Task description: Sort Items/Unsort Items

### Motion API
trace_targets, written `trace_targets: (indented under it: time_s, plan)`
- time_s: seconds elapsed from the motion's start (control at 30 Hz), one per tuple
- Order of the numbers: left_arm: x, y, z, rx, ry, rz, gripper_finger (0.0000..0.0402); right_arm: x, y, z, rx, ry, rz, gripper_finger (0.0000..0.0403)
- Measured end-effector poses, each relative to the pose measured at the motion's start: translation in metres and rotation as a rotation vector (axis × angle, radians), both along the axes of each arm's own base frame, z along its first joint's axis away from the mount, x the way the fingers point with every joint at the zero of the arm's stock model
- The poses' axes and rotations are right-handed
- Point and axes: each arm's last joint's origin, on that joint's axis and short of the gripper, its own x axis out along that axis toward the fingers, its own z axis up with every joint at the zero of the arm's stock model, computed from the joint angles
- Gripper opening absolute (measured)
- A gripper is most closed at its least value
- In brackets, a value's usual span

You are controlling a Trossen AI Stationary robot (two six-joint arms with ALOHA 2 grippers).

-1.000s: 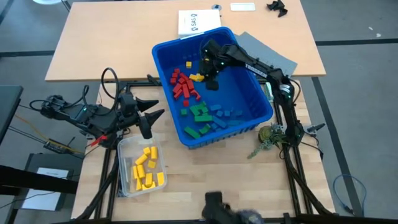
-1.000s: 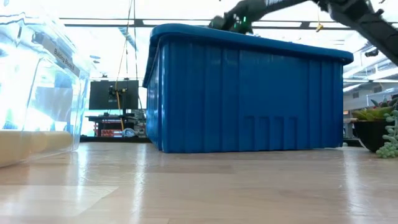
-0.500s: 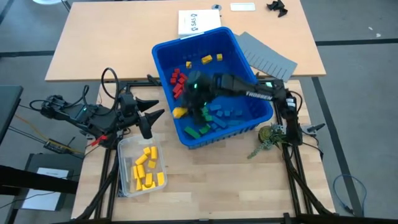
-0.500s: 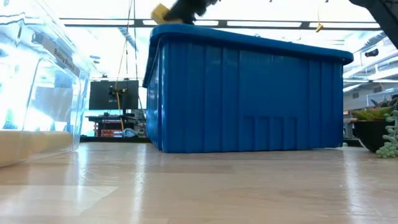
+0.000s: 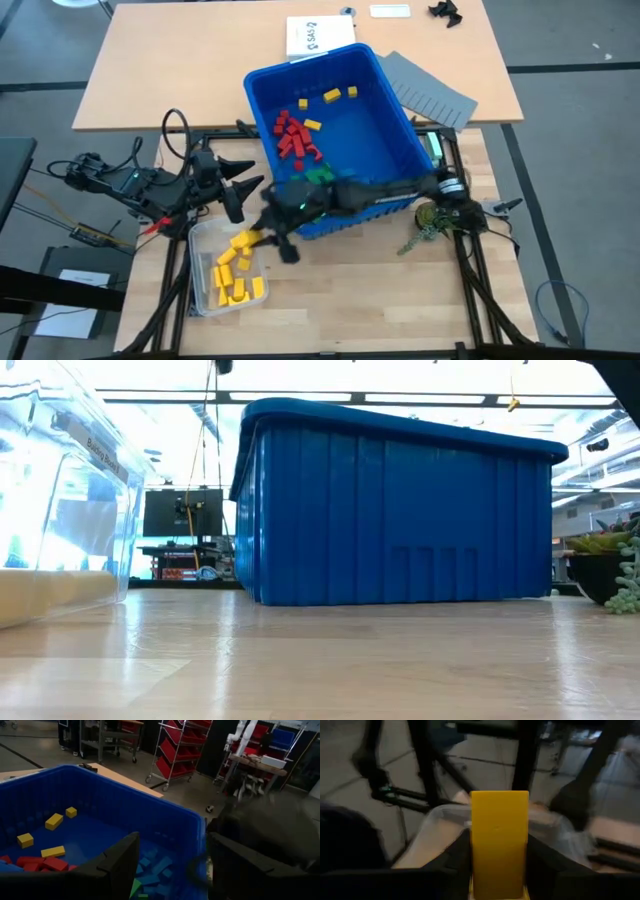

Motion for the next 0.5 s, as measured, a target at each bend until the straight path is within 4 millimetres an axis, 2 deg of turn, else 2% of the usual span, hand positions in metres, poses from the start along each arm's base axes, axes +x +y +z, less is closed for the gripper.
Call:
trace_targets:
  time_s: [0.13,0.3,0.37,0.5]
  plan:
    - [0.0,0.0,0.0,0.0,-0.002,0.001,0.0248,0.015,0.012,-0.024,0.06,-0.008,-0.013,0.0128]
    - [0.0,0.0,0.0,-0.001,-0.003,0.001,0.0248,0.023,0.013,-0.037,0.074,-0.012,-0.045,0.0131]
    - [0.0,0.0,0.001,-0.003,-0.007,0.0,0.0248,0.024,0.013,-0.039,0.074,-0.017,-0.045,0.015]
    - [0.0,0.0,0.001,-0.002,-0.005,0.001,0.0248,0.025,0.012,-0.034,0.065,-0.062,-0.097,0.0213]
